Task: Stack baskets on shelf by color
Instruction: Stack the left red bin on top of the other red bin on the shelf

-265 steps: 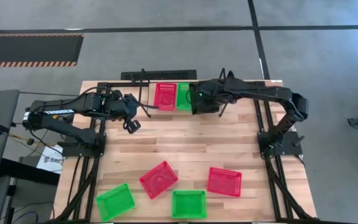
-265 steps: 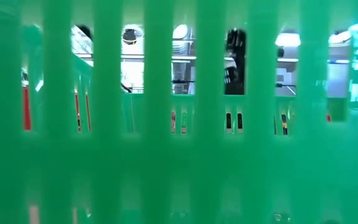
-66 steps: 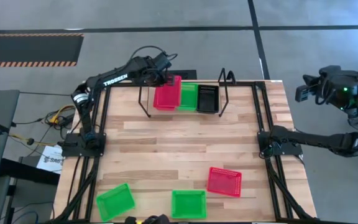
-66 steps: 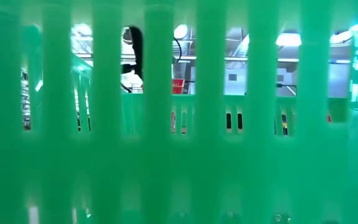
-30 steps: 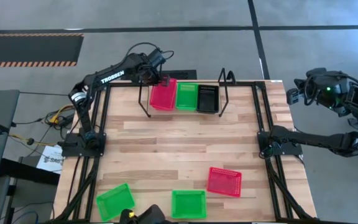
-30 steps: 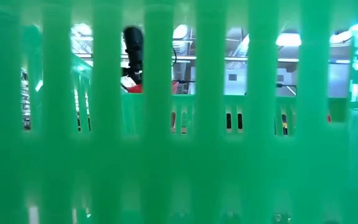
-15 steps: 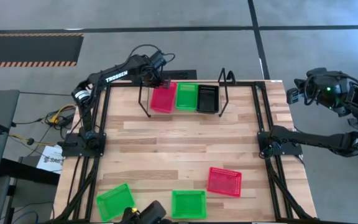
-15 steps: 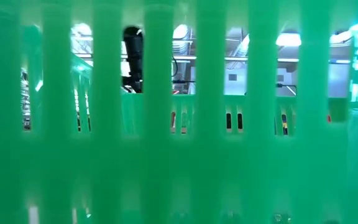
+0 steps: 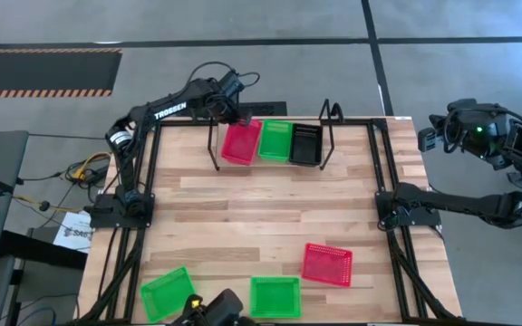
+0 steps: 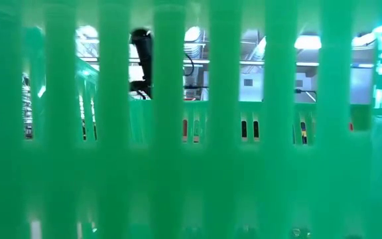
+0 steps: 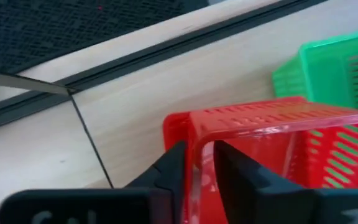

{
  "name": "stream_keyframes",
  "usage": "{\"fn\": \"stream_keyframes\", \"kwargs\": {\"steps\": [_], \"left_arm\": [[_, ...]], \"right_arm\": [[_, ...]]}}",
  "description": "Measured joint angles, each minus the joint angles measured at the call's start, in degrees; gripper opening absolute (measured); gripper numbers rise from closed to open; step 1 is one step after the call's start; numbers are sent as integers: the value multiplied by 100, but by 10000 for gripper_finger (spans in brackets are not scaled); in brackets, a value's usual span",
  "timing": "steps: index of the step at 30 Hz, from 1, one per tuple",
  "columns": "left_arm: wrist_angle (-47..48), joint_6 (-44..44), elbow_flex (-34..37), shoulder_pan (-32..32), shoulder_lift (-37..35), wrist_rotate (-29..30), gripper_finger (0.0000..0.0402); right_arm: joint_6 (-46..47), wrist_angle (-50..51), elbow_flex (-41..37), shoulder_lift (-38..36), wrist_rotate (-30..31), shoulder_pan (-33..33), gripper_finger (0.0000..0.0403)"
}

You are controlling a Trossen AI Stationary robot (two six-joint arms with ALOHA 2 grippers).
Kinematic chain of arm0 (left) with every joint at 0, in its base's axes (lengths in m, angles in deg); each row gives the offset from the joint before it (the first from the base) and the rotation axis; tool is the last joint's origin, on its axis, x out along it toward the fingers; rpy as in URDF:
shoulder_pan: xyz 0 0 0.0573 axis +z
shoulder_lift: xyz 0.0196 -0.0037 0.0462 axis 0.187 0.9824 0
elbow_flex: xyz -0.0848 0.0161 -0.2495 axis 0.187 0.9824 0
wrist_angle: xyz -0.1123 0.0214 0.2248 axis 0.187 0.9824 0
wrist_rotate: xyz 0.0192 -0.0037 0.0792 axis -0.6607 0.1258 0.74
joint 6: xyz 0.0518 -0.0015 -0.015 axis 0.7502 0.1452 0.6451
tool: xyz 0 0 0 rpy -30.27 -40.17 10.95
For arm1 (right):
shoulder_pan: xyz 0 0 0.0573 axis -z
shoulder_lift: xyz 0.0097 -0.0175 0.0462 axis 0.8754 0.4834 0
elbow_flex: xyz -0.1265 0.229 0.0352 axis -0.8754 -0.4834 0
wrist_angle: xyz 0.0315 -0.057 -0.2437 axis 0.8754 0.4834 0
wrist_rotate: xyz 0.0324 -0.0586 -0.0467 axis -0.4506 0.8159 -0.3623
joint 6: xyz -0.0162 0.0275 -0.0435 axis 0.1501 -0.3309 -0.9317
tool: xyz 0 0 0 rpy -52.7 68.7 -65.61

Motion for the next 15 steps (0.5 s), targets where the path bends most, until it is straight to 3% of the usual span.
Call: {"fn": "stream_keyframes", "kwargs": {"steps": [6, 10, 15], "left_arm": [[115, -137, -474, 115, 0, -485, 108], [240, -53, -780, 118, 0, -81, 111], [250, -77, -1019, 89, 0, -19, 103]], "right_arm": [[0, 1, 0, 0, -1, 0, 2], [-2, 3, 0, 0, 0, 0, 2], [-2, 3, 0, 0, -2, 0, 3]]}}
